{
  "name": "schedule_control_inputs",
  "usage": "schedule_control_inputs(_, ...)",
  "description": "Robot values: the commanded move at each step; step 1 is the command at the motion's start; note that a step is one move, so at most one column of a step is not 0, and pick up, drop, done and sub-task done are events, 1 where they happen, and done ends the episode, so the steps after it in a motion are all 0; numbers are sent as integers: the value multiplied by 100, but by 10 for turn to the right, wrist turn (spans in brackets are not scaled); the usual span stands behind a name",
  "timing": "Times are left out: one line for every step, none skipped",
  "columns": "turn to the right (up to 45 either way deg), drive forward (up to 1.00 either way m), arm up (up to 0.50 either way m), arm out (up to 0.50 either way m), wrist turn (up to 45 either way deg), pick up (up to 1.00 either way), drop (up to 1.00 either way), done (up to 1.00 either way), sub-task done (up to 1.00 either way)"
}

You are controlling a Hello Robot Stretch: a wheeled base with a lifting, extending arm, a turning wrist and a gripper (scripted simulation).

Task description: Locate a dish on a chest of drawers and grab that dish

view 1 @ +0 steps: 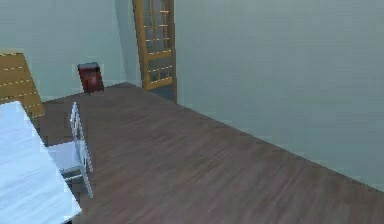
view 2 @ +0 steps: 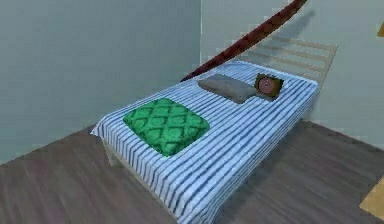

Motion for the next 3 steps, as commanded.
schedule_control_inputs(0, 100, 0, 0, 0, 0, 0, 0, 0)
schedule_control_inputs(0, 70, 0, 0, 0, 0, 0, 0, 0)
schedule_control_inputs(-450, 0, 0, 0, 0, 0, 0, 0, 0)
